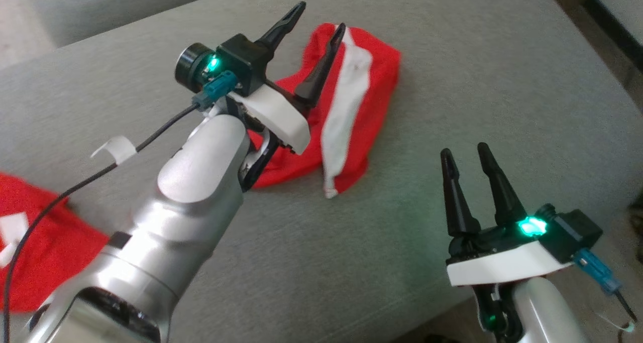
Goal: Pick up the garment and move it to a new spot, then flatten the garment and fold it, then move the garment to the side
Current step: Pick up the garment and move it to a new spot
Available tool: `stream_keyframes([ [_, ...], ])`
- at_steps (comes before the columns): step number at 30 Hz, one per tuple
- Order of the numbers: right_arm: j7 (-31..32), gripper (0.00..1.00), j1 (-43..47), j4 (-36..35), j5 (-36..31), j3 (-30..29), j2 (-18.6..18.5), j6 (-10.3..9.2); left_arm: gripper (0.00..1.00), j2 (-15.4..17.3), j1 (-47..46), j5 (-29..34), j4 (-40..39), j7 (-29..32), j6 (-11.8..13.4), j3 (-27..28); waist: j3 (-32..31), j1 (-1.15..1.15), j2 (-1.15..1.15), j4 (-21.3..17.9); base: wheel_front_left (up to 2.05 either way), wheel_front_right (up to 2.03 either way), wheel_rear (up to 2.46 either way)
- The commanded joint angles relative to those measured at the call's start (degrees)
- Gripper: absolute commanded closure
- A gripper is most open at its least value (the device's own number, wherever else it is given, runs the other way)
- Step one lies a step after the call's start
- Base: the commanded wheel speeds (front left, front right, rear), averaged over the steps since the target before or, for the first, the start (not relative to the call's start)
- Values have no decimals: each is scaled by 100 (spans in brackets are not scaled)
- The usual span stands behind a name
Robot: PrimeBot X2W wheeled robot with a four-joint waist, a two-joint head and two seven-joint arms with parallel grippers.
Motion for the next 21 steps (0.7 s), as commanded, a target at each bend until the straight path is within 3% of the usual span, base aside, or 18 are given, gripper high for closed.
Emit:
stream_keyframes([
  [1,-62,0,-88,-157,-20,77,-21,44,0,84,-425,-29,-95,-107,-10,124,-80,-1,0,260,0,0,0],
  [6,-62,0,-73,-82,-94,-60,-21,44,0,221,-442,58,80,-356,10,135,-258,-1,0,853,0,0,0],
  [9,-62,0,-34,-17,-157,-165,-21,44,0,373,-253,109,58,-464,160,229,-408,-1,0,1246,0,0,0],
  [13,-62,0,34,57,-235,-277,-21,44,0,646,306,243,-233,-525,449,351,-569,-1,0,1716,0,0,0],
  [21,-62,0,194,145,-372,-484,-21,44,0,1075,2175,586,-1647,-534,1230,968,-799,-1,0,2412,0,0,0],
])
